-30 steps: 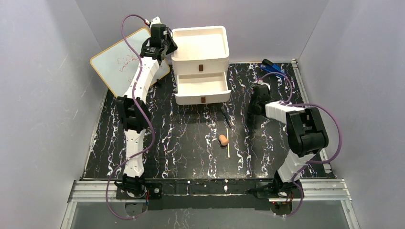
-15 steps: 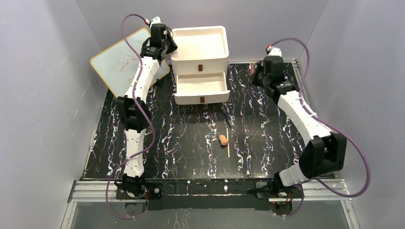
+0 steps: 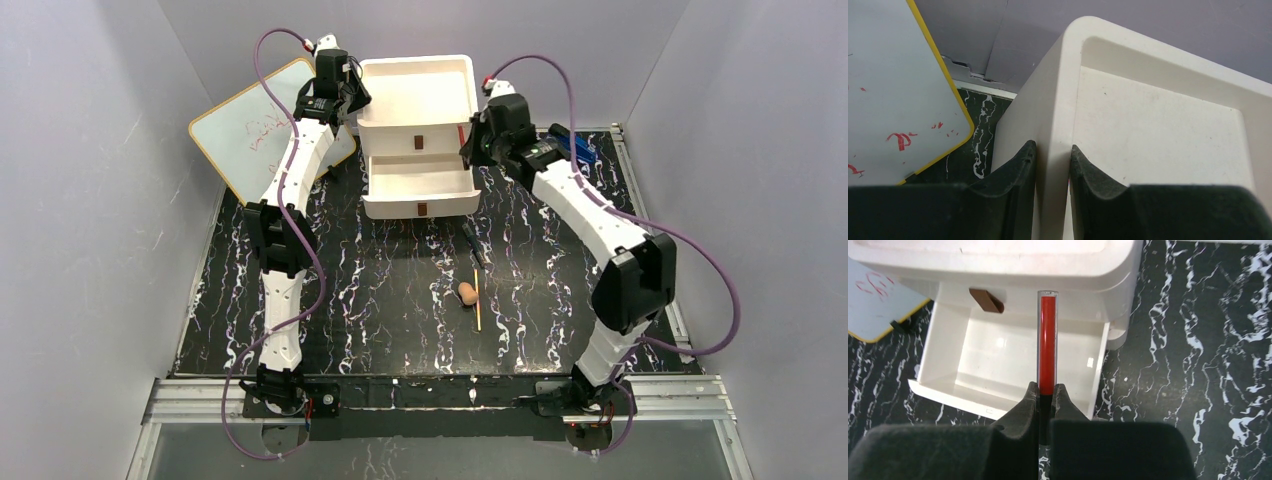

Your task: Organize the makeup

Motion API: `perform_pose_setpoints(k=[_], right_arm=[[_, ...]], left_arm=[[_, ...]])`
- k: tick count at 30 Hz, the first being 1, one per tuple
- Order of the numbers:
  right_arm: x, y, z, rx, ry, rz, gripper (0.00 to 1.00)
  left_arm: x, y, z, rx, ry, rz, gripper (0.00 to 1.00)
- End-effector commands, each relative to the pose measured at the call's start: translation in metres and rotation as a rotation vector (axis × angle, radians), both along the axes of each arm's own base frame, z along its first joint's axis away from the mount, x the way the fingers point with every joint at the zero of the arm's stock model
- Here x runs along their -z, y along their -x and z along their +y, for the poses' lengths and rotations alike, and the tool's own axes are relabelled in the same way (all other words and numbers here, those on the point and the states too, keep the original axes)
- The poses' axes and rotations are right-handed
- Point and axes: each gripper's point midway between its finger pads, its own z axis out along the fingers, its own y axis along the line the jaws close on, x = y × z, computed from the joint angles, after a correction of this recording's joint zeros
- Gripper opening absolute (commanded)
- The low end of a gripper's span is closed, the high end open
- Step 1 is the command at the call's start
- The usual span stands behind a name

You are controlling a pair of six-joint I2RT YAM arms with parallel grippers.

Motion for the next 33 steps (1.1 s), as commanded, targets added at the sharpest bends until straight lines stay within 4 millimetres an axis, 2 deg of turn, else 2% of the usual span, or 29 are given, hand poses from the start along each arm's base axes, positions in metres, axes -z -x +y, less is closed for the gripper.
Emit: perform_pose_setpoints(k=[1, 6, 12, 21, 25, 26, 27, 28, 29, 30, 31, 33], right_arm=[[-0.018, 0.005, 0.025, -0.050, -0.008, -0.033, 0.01], [0.007, 0.008, 0.039, -0.068, 0.010, -0.005, 0.01], [0.040, 0.005, 0.044, -0.070, 0.033, 0.044, 0.01], [0.118, -0.002, 0.041, -0.051, 0.120, 0.132, 0.01], [0.137, -0.003, 0.040, -0.044, 0.146, 0.159, 0.01], [0.140, -0.003, 0.039, -0.043, 0.153, 0.167, 0.08], [0.141, -0.003, 0.038, -0.042, 0.161, 0.172, 0.39], [0.139, -0.003, 0.037, -0.041, 0.167, 0.171, 0.61], [0.136, -0.003, 0.036, -0.042, 0.170, 0.164, 0.78], [0.130, -0.003, 0.035, -0.043, 0.174, 0.154, 0.89], [0.122, -0.003, 0.034, -0.042, 0.177, 0.139, 0.95], [0.100, -0.004, 0.031, -0.040, 0.176, 0.097, 0.96]], left_arm=[[0.044, 0.003, 0.035, -0.104, -0.029, 0.128, 0.00], [0.044, 0.003, 0.033, -0.096, -0.022, 0.127, 0.00], [0.041, 0.003, 0.032, -0.089, -0.014, 0.121, 0.00], [0.033, 0.004, 0.030, -0.078, -0.013, 0.107, 0.00], [0.033, 0.004, 0.030, -0.075, -0.012, 0.105, 0.00], [0.033, 0.004, 0.030, -0.076, -0.012, 0.105, 0.00], [0.033, 0.004, 0.030, -0.075, -0.012, 0.104, 0.00], [0.034, 0.004, 0.030, -0.074, -0.011, 0.105, 0.00], [0.034, 0.004, 0.030, -0.072, -0.010, 0.105, 0.00], [0.034, 0.004, 0.029, -0.071, -0.010, 0.106, 0.00], [0.033, 0.004, 0.029, -0.069, -0.010, 0.105, 0.00], [0.033, 0.004, 0.028, -0.065, -0.009, 0.103, 0.00]])
